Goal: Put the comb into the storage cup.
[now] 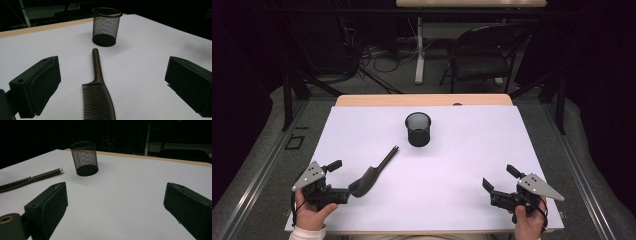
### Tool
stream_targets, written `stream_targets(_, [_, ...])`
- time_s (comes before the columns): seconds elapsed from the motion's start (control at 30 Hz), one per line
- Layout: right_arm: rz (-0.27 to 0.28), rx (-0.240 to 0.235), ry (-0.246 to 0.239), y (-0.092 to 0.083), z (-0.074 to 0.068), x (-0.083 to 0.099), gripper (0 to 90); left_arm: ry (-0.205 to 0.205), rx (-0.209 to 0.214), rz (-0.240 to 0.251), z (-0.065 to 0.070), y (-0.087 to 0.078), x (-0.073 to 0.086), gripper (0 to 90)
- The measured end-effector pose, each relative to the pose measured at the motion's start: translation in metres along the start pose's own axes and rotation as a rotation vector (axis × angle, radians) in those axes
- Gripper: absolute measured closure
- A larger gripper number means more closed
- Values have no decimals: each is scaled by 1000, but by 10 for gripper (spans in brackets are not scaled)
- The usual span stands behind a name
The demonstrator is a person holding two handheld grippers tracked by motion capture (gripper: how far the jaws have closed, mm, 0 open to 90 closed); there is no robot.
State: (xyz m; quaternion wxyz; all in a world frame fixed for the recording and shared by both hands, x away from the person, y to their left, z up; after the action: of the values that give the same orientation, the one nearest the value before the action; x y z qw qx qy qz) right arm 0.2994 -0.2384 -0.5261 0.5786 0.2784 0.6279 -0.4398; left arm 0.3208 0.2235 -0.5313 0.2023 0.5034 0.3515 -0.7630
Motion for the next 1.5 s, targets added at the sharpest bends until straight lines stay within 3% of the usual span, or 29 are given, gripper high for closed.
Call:
stream_targets(0.3, [-7,-4,7,2,0,2,55,-34,-5,-37,0,3,-4,14])
stream_targets(0.57, [-6,-4,12,3,0,2,57,-35,-12,-46,2,3,-14,158])
stream_targets(0.83, [-8,-5,12,3,0,2,58,-34,-23,-77,6,9,-25,192])
stream_targets(1.13, [-10,-5,11,3,0,3,59,-22,-14,-132,9,18,-35,299])
stream_targets(1.5, [-12,-6,13,4,1,3,61,-20,-38,-207,9,29,-40,428])
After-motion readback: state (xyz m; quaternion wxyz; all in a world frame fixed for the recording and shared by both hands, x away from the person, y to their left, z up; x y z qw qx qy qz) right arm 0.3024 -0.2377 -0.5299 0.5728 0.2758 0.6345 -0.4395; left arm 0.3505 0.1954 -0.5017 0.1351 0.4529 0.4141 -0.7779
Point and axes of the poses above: each handheld gripper's, and its own axes: y roughly forward along the jaws, x roughly out of its underside, z roughly to its right, the point moved 7 cm from there along y, roughly forward along the jaws, and after that the axes turned 8 degrees about -y, right-handed, at the moved point
